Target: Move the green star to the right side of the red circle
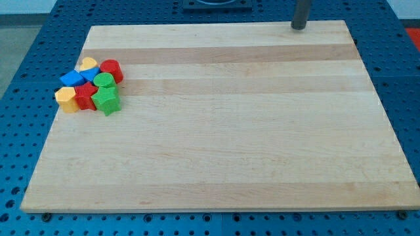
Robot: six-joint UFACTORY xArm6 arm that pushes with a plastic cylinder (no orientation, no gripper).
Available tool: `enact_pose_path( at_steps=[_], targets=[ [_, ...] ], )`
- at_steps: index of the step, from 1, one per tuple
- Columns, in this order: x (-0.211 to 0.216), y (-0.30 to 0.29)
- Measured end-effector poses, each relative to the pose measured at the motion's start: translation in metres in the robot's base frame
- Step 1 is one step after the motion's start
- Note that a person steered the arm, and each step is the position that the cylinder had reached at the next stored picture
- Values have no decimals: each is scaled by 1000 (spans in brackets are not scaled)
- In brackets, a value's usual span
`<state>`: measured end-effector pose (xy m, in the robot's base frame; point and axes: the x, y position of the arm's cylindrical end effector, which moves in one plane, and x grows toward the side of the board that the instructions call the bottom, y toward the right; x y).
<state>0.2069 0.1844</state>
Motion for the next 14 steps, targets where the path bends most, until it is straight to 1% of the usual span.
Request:
enact_pose_path(
  at_steps=[1, 2, 3, 4, 5, 6, 7, 9, 10, 12, 13, 14],
  targets=[
    [0, 0],
    [64, -8],
    [186, -61],
    [280, -163],
    [343, -269],
    [371, -344],
    [330, -368],
    [295, -438],
    [246, -436],
    [235, -370],
    [195, -343],
    [182, -343]
  ],
)
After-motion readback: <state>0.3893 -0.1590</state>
